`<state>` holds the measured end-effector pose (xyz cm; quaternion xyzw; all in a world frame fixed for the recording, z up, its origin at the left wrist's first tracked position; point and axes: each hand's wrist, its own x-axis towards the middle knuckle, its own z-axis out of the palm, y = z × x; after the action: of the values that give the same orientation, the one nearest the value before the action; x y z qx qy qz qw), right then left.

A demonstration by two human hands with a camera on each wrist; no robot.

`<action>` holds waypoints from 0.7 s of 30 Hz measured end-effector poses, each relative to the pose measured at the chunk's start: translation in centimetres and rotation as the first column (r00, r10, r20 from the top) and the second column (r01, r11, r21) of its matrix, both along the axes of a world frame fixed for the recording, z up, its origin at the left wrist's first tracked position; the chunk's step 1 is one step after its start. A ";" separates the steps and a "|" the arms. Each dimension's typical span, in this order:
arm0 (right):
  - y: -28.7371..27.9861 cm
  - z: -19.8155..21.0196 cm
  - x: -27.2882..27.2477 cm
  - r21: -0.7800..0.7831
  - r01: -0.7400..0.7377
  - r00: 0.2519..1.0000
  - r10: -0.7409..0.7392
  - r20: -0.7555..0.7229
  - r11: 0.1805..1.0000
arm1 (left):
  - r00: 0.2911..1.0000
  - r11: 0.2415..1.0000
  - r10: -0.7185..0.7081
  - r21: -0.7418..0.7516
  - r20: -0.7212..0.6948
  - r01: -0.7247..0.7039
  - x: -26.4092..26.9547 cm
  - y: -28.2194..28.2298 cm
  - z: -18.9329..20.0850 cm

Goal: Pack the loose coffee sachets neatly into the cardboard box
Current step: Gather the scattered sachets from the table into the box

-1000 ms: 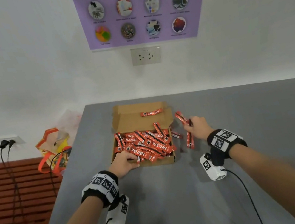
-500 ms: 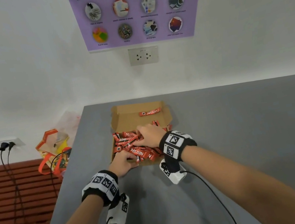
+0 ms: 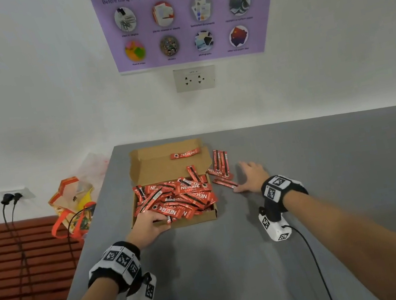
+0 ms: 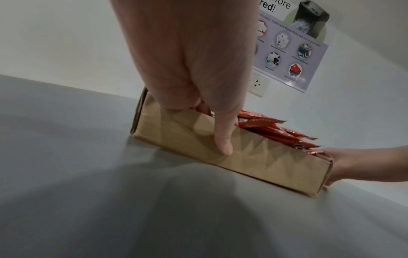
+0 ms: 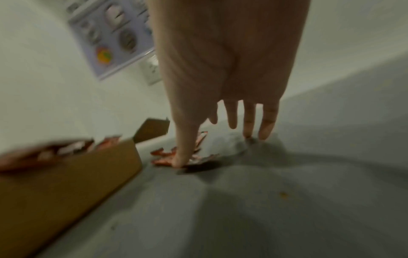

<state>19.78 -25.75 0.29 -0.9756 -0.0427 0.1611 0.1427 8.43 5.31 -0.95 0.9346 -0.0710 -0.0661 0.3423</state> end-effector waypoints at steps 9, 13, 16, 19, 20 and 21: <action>3.7 0.0 3.8 0.037 -0.078 0.996 0.079 -0.042 0.996 | 0.999 0.998 -0.052 -0.022 -0.007 0.052 1.4 0.5 0.3; 4.4 -0.3 5.3 0.000 -0.090 0.994 0.090 -0.055 0.996 | 0.997 0.996 -0.074 -0.051 -0.020 0.073 1.7 0.9 -0.2; 5.0 -0.2 6.2 -0.070 -0.147 0.988 0.144 -0.048 0.987 | 0.996 0.995 -0.079 -0.063 -0.034 0.077 2.0 1.0 -0.4; 6.1 -0.1 6.0 -0.082 -0.247 0.968 0.249 0.012 0.965 | 0.995 0.995 -0.087 -0.053 -0.045 0.084 2.1 1.1 -0.3; 6.2 -0.2 5.8 -0.050 -0.251 0.967 0.253 0.035 0.967 | 0.995 0.995 -0.081 -0.055 -0.051 0.079 2.1 1.1 -0.3; 6.3 -0.3 5.3 -0.025 -0.251 0.966 0.252 0.064 0.968 | 0.996 0.996 -0.078 -0.056 -0.054 0.075 2.1 1.0 -0.2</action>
<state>25.13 -19.45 -0.05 -0.9683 -0.1696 0.1456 0.1116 10.54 6.30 -1.18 0.9194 -0.0988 -0.1033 0.3665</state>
